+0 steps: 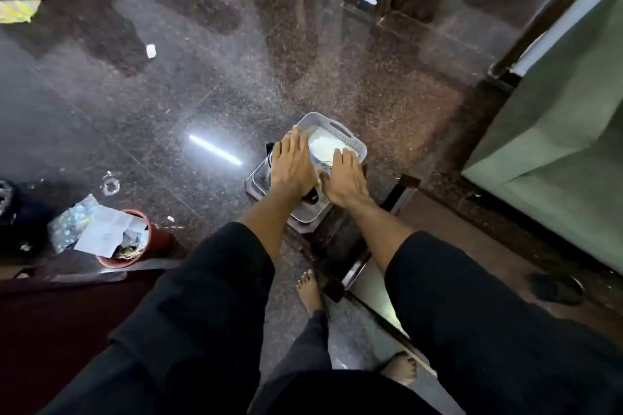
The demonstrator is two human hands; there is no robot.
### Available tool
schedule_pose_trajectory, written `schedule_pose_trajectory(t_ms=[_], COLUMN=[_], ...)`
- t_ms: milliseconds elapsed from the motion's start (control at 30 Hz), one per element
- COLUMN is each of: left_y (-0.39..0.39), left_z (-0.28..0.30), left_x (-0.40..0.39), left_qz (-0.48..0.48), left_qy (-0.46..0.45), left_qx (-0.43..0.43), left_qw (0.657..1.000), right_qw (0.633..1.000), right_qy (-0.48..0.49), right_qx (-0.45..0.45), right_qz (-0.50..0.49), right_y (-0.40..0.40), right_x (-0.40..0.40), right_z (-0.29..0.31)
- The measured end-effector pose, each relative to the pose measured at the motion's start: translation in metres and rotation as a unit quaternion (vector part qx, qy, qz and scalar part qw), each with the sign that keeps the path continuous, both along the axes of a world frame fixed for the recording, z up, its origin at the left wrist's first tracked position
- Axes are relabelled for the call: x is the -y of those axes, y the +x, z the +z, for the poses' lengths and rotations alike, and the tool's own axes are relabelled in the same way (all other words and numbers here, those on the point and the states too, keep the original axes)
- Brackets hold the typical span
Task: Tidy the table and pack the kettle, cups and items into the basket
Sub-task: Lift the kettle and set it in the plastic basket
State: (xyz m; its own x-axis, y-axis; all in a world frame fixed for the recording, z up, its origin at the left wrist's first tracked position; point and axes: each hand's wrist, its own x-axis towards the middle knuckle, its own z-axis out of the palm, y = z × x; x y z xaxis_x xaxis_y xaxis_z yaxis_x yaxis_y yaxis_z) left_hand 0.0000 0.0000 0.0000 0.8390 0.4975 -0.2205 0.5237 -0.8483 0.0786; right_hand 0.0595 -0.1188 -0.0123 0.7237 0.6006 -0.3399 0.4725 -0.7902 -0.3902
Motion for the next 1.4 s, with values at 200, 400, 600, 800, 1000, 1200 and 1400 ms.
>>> schedule_pose_trajectory(t_ms=[200,400,600,800,1000,1200,1400], left_y=[0.003,-0.002,-0.01,-0.016,-0.024,-0.034,-0.046], left_z=[-0.027,-0.053,-0.072,-0.078,-0.104,-0.129,-0.154], left_x=[-0.059,-0.078,-0.074,-0.061,-0.042,-0.029,-0.029], left_qz=[0.083,0.169,0.284,0.445,0.537,0.535,0.49], left_qy=[-0.05,-0.118,-0.23,-0.248,-0.421,-0.483,-0.508], left_qx=[0.044,0.086,0.113,0.088,0.017,0.101,0.196], left_qw=[0.994,0.975,0.924,0.856,0.731,0.686,0.681], right_qw=[0.988,0.967,0.963,0.942,0.93,0.957,0.98], right_qy=[0.003,-0.021,-0.023,0.015,0.05,0.024,-0.03], right_qx=[-0.146,-0.222,-0.194,-0.253,-0.34,-0.115,-0.118], right_qz=[-0.05,-0.126,-0.185,-0.219,-0.131,-0.266,-0.155], right_y=[-0.011,-0.017,-0.025,-0.04,-0.017,0.007,0.02], right_x=[-0.044,-0.068,-0.081,-0.092,-0.072,-0.059,-0.066], right_z=[-0.031,-0.055,-0.057,-0.063,-0.074,-0.1,-0.147])
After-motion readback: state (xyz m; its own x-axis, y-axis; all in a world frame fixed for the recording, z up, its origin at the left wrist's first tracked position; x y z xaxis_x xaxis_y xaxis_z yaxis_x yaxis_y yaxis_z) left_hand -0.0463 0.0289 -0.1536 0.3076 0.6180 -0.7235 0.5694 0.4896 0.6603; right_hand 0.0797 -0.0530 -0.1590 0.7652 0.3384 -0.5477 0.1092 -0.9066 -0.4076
